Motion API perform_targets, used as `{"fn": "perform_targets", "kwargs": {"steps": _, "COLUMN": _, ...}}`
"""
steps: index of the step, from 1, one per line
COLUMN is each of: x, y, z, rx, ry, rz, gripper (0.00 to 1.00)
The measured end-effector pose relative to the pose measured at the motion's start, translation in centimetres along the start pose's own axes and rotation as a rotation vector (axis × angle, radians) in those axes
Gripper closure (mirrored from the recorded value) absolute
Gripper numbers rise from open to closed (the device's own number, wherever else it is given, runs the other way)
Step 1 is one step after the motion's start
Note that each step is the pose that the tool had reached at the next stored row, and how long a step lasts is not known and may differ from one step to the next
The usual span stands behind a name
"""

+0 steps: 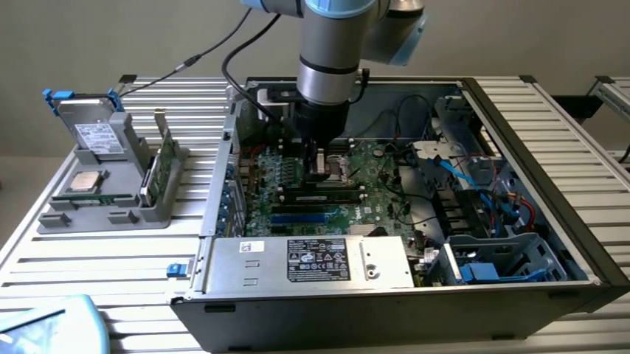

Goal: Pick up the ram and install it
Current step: 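Press down the ram until it locks into place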

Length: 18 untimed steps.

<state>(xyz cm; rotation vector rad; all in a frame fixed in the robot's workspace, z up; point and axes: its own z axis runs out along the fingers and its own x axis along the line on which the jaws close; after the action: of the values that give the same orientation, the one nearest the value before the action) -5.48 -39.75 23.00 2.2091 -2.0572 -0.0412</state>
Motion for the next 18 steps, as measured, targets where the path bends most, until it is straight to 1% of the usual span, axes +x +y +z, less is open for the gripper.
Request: {"fn": "perform_targets", "kwargs": {"steps": 18, "x": -0.03, "y": -0.03, "z": 0.46, "rx": -0.0002, "ry": 0.0002, "rz": 0.000, "gripper": 0.90}}
